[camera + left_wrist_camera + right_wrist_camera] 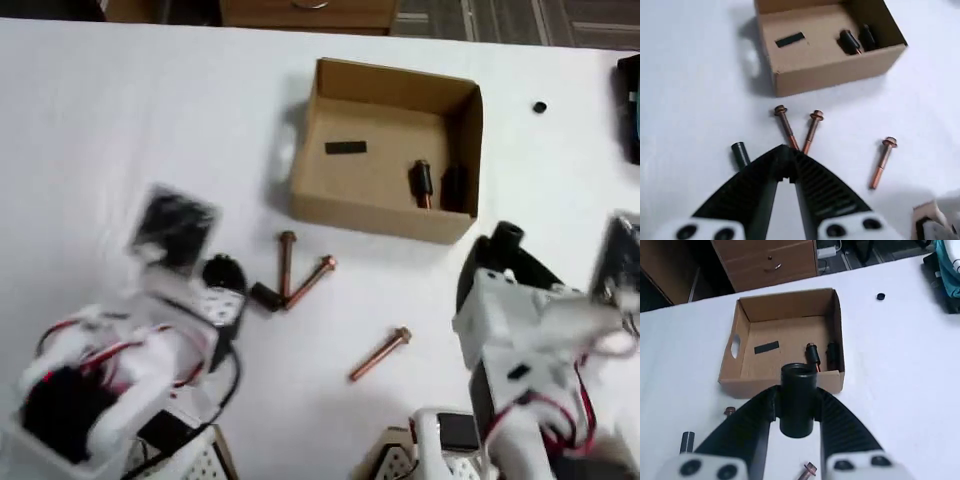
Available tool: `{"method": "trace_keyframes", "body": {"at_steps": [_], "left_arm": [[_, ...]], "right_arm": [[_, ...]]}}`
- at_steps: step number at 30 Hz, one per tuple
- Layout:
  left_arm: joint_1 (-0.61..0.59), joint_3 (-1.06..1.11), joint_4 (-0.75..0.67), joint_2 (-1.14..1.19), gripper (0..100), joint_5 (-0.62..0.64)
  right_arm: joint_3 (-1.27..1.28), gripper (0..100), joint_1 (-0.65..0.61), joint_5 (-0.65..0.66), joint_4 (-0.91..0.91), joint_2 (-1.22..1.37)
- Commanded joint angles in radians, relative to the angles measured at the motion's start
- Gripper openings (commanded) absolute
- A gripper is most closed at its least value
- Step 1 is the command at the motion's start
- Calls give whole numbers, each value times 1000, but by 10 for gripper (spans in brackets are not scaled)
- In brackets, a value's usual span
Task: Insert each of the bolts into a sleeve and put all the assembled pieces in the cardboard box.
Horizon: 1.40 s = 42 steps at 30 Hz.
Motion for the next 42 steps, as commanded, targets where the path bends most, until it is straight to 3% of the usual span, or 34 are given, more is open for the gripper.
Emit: {"method": "trace_keyframes", "body": {"at_steps": [1, 11, 21, 29, 36, 42], "left_arm": [[153, -142, 55, 160, 22, -6], [394, -220, 114, 514, 22, -6], [402, -211, -43, 848, 22, -5], [413, -213, -244, 1054, 23, -11], [494, -213, -288, 1157, 30, -12], [496, -217, -299, 1160, 121, -11]], "right_arm": [[-43, 19, 12, 11, 4, -58], [-41, 19, 10, 5, 33, -137], [-12, 19, 15, 3, 39, -136], [51, 19, 113, 8, 39, -134], [98, 19, 114, 9, 35, -128], [100, 19, 114, 9, 33, -128]]}}
